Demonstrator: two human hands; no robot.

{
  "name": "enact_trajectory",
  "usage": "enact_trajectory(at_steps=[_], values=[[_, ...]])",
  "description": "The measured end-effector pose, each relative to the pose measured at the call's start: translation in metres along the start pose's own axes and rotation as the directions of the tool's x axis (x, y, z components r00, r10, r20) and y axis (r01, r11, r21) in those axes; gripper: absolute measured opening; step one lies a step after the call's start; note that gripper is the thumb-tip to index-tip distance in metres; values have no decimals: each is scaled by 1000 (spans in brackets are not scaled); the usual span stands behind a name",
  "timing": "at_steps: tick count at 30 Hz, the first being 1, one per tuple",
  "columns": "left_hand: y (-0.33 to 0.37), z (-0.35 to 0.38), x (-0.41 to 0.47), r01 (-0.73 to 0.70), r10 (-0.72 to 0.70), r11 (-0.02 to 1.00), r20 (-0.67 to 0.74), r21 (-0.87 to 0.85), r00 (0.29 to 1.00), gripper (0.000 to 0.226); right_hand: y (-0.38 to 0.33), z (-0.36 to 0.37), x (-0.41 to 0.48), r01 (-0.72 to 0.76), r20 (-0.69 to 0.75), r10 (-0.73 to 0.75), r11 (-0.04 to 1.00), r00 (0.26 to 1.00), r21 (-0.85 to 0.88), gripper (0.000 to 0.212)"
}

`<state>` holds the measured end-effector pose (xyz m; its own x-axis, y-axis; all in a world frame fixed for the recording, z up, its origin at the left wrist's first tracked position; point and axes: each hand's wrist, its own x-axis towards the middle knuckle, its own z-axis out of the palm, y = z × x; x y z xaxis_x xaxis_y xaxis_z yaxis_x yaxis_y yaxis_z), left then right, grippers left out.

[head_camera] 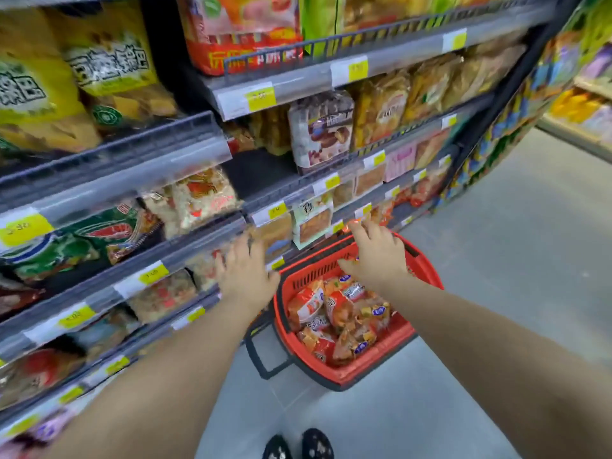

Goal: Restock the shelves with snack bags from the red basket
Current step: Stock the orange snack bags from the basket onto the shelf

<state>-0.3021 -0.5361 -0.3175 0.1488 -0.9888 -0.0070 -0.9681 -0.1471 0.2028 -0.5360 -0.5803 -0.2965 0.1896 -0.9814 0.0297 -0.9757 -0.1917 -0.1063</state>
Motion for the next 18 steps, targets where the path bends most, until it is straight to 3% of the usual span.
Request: enact_trajectory(at_steps=[8, 13, 18], values=[[26, 80, -24, 25, -36, 999, 294, 42, 955, 63, 67, 86, -50, -251, 291, 237, 968, 927, 11, 78], [60, 117, -10, 64, -79, 997, 366, 52, 927, 65, 119, 114, -48, -269, 379, 258, 963, 889, -25, 81], [117, 159, 28, 220, -211, 975, 431, 29, 877, 67, 182, 139, -9, -192, 476, 189, 980, 859, -44, 73]])
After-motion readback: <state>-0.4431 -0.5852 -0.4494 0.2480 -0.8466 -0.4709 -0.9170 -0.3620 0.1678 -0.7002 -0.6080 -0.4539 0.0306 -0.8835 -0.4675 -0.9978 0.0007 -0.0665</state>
